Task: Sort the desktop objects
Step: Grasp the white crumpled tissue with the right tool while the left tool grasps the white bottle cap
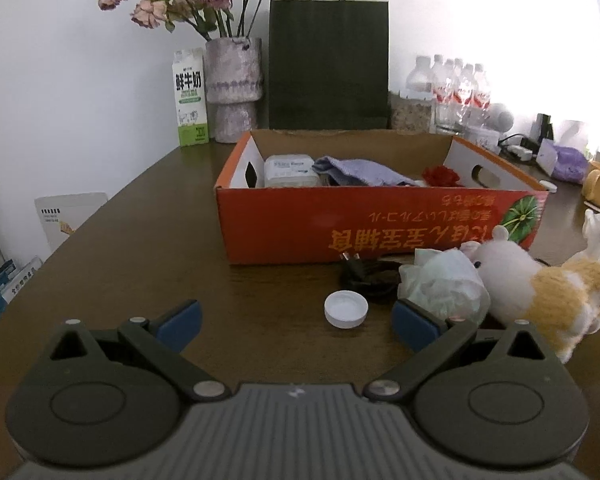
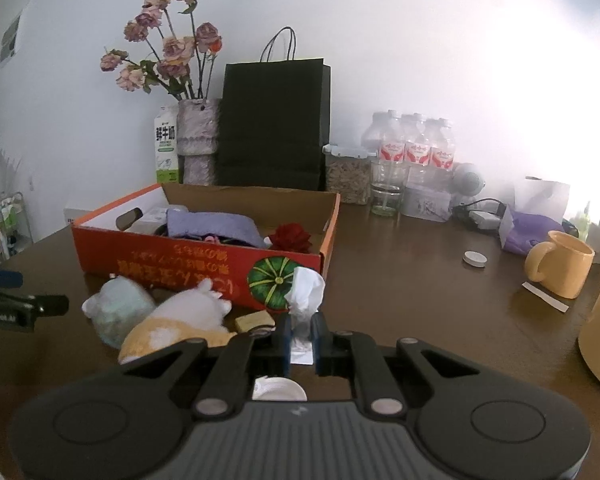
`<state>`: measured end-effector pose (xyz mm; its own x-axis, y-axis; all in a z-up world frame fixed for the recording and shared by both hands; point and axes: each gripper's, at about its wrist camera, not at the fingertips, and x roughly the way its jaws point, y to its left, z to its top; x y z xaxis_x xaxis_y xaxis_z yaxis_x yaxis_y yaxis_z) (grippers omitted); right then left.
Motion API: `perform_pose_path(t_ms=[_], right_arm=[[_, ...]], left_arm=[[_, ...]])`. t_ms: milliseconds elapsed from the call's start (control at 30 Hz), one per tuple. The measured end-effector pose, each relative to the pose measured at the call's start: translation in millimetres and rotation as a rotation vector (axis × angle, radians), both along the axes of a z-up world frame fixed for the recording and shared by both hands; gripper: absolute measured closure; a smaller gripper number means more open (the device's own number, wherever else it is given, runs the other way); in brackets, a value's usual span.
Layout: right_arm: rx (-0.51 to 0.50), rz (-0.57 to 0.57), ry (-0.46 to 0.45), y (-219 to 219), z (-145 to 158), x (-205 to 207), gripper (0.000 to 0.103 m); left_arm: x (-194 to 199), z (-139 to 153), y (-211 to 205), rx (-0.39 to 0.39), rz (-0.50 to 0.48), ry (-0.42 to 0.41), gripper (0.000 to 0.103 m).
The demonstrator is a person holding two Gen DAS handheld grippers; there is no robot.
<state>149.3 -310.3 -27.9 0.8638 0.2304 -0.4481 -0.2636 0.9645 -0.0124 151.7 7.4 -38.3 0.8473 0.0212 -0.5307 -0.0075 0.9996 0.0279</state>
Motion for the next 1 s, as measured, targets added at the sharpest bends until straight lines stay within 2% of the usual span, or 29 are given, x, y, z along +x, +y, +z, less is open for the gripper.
perform_pose_path(t_ms=[233, 400, 600, 667, 700, 833, 1000], right_arm=[[0.013, 0.002, 0.001, 1, -2, 17, 0.094], [0.025, -0.006, 0.0, -2, -3, 26, 0.094], [0.028, -0.006, 0.002, -5, -2, 29, 0.094], [0.031, -0.004, 0.005, -5, -2, 31, 0.094], [0.032, -0.003, 0.006, -5, -3, 30, 0.094], [0.034, 0.002, 0.011, -4, -4, 30, 0.094], [0.039, 0.009, 0.002, -3, -1, 27, 0.094]], left_arm=[[25, -9, -2, 0.011, 0.02, 0.04, 0.0], [32, -12, 0, -0.002, -0.011, 0.067, 0.004], [37, -15, -3, -0.006, -0.042, 0.088, 0.025], [38, -17, -4, -0.01, -0.053, 0.097, 0.038], [38, -17, -4, -0.01, -0.061, 0.091, 0.04], [37, -15, -7, -0.022, -0.089, 0.087, 0.074], [34, -12, -6, -0.026, -0.091, 0.077, 0.074]])
